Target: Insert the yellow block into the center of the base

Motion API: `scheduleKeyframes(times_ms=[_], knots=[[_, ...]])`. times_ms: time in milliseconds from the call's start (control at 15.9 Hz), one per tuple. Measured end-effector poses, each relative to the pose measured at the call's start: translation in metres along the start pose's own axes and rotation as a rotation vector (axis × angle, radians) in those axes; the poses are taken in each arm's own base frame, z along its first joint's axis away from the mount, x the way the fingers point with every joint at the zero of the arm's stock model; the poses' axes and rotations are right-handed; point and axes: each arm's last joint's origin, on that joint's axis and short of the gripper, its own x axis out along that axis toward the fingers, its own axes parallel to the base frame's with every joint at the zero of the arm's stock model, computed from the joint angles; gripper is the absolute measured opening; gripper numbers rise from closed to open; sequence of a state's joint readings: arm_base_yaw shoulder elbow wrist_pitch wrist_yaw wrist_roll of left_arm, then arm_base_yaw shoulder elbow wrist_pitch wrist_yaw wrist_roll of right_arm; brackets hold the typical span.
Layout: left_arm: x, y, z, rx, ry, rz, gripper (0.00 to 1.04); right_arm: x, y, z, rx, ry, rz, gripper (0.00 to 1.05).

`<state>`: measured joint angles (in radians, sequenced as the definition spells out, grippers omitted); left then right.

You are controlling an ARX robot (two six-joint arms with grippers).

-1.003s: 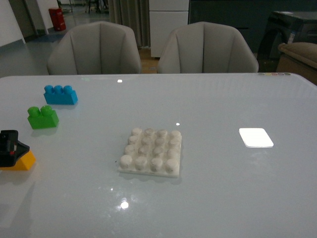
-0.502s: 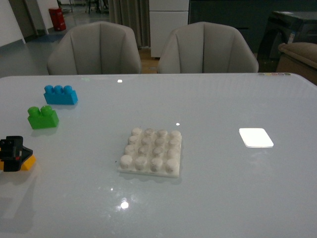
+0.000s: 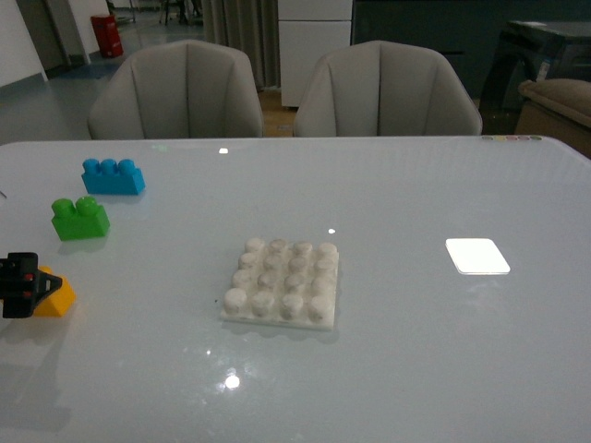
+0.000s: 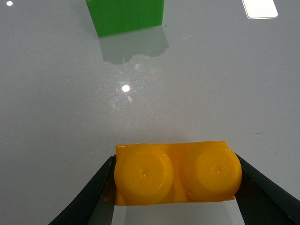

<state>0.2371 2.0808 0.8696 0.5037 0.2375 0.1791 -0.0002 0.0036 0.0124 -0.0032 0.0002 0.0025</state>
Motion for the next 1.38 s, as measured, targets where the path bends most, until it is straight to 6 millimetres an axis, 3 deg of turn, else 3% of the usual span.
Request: scheduleKeyframes(times_ms=[313, 502, 627, 940, 1129, 1379], knots=[[-0.004, -0.005, 0.004, 0.006, 0.008, 0.0, 0.62, 0.0, 0.0, 0.0, 0.0, 0.0, 0.0, 0.98], [-0.023, -0.019, 0.017, 0.007, -0.002, 0.012, 0.62, 0.0, 0.0, 0.0, 0.0, 0.0, 0.0, 0.98], [-0.047, -0.043, 0.027, 0.001, -0.032, -0.008, 0.62, 0.0, 0.0, 0.0, 0.0, 0.0, 0.0, 0.98], [-0.117, -0.125, 0.025, 0.007, -0.095, -0.093, 0.62, 0.0, 0.0, 0.0, 0.0, 0.0, 0.0, 0.98], [-0.114, -0.167, 0.023, 0.029, -0.096, -0.173, 0.62, 0.0, 0.0, 0.0, 0.0, 0.0, 0.0, 0.98], [-0.079, -0.217, 0.037, 0.041, -0.069, -0.221, 0.62, 0.0, 0.0, 0.0, 0.0, 0.0, 0.0, 0.98]])
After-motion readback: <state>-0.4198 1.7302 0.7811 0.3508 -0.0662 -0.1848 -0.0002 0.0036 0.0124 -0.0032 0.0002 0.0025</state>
